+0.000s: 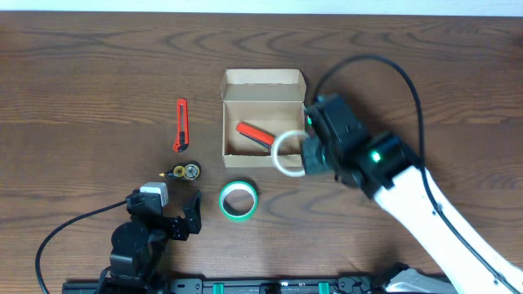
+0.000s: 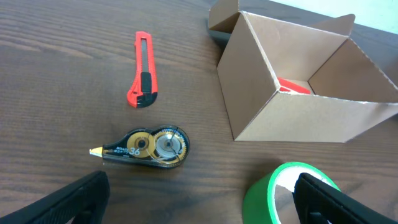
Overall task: Pack container
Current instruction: 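Carry the white tape roll with the right gripper into the box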
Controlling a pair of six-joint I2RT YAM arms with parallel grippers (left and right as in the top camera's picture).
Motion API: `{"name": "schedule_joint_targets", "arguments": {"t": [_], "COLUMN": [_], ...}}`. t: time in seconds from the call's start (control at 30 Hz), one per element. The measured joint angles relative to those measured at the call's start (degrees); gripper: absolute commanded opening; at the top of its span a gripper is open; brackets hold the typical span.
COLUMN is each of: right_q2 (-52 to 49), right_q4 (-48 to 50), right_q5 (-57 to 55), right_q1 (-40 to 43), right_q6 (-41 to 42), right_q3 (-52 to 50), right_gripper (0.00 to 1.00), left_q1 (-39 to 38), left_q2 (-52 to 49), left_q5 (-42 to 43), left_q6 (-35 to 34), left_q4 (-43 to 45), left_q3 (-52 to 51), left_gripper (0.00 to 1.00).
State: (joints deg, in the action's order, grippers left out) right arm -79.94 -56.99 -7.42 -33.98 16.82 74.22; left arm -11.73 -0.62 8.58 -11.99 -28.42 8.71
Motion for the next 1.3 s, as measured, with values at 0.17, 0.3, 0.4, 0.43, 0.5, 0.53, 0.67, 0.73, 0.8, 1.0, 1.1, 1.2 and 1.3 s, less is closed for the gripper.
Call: {"name": "schedule_joint_targets", "arguments": {"t": [0.17,0.3,0.4,0.43,0.5,0.53,0.67,0.73,0.8,1.0,1.1,1.2,1.3], "right_q2": [-10.6,-17.5,-21.5,-22.6,-24.5,-25.2,-28.0,-29.0,-30.2,-32.8,-33.9,-34.3,-34.3], "right_q4": [1.7,3.2,4.3,4.6,4.8,4.8,4.7,4.7,4.7,5.5,6.4,6.8,7.0], "right_q5": [-0.5,-0.6,-0.9,-0.9,-1.0,-1.1,-1.1,-1.0,-0.7,0.1,0.2,0.3,0.4], "right_q1": [1.1,1.0,1.0,1.0,1.0,1.0,1.0,0.9,0.9,-0.3,-1.0,-1.2,-1.3], "right_q6": [-15.3,-24.0,-28.4,-29.6,-31.8,-32.6,-35.1,-35.7,-36.3,-37.6,-37.9,-38.1,-38.4], "right_q3": [8.1,13.4,15.5,15.8,15.9,15.9,15.9,15.9,15.9,15.9,15.9,15.9,15.9], "right_gripper": [0.01,0.01,0.01,0.01,0.01,0.01,0.01,0.01,0.01,0.04,0.09,0.16,0.20], "left_q1": [0.0,0.0,0.0,0.0,0.0,0.0,0.0,0.0,0.0,0.0,0.0,0.0,0.0], "left_q2": [0.0,0.0,0.0,0.0,0.0,0.0,0.0,0.0,0.0,0.0,0.0,0.0,0.0], "left_q5": [0.0,0.0,0.0,0.0,0.0,0.0,0.0,0.0,0.0,0.0,0.0,0.0,0.0], "left_q6": [0.0,0.0,0.0,0.0,0.0,0.0,0.0,0.0,0.0,0.0,0.0,0.0,0.0], "left_q4": [0.0,0.0,0.0,0.0,0.0,0.0,0.0,0.0,0.0,0.0,0.0,0.0,0.0], "left_q3": [0.0,0.0,0.0,0.0,0.0,0.0,0.0,0.0,0.0,0.0,0.0,0.0,0.0], "left_gripper": [0.95,0.95,0.95,0.95,0.95,0.96,0.95,0.95,0.95,0.95,0.95,0.95,0.95]}}
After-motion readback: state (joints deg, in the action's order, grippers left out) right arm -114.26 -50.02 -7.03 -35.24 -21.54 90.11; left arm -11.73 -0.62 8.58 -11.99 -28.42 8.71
